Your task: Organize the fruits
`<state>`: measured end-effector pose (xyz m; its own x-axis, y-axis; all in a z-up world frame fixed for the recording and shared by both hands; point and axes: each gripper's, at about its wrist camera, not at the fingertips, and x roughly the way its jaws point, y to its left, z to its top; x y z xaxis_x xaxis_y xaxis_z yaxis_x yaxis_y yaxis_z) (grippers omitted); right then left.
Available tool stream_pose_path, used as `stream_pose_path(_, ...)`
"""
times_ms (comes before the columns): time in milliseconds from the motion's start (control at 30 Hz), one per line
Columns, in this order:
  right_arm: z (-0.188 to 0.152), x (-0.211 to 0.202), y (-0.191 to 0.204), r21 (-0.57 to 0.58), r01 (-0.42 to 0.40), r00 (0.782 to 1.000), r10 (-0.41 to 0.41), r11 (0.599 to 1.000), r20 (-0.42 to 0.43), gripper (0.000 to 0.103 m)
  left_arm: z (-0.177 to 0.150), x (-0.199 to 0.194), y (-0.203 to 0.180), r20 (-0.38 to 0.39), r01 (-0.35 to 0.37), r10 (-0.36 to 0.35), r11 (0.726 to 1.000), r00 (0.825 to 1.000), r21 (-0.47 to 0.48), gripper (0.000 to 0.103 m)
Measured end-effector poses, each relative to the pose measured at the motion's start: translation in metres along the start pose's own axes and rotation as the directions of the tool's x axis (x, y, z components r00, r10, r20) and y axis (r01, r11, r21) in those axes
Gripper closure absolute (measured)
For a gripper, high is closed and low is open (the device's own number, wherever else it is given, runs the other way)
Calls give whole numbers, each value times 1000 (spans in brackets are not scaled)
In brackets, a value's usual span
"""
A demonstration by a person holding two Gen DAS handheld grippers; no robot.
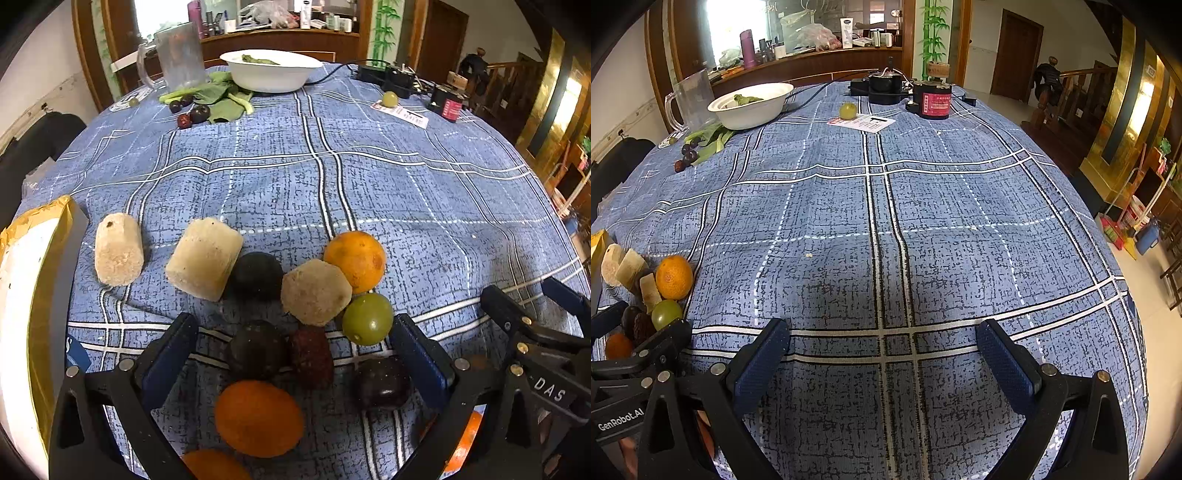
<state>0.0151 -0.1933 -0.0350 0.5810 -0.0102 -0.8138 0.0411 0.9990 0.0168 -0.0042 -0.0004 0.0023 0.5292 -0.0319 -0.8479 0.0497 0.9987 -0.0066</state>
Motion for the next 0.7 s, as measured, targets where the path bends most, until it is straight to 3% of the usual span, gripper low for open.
stream_pose_path(167, 0, -2, 4, 2, -6, 999, 6, 1000, -32, 1, -7, -12, 7, -23, 80, -80, 997, 997, -7, 1)
stream_pose_path(233, -1, -3, 3, -1, -3, 999, 3, 1000, -39, 1, -9, -29, 13, 27, 105, -104, 994, 994, -31, 1)
stream_pose_path(400, -2, -13, 1, -4, -27, 997, 27, 1000, -70, 1, -19, -85, 25, 178, 88, -84, 996, 980, -19, 0)
stream_pose_path(567, -11, -62, 5, 5, -43, 996, 43, 999, 72, 1, -31, -133, 42, 321, 25, -6, 998, 947, -55, 0)
stream_pose_path(600, -16, -81, 7, 15, -57, 990, 55, 998, 128, 1, -33, -139, 45, 335, 12, 10, 998, 942, -61, 0)
stream_pose_path(700, -22, -95, 11, 24, -73, 983, 68, 997, 171, 1, -41, -153, 49, 366, -55, 78, 996, 927, -73, 0)
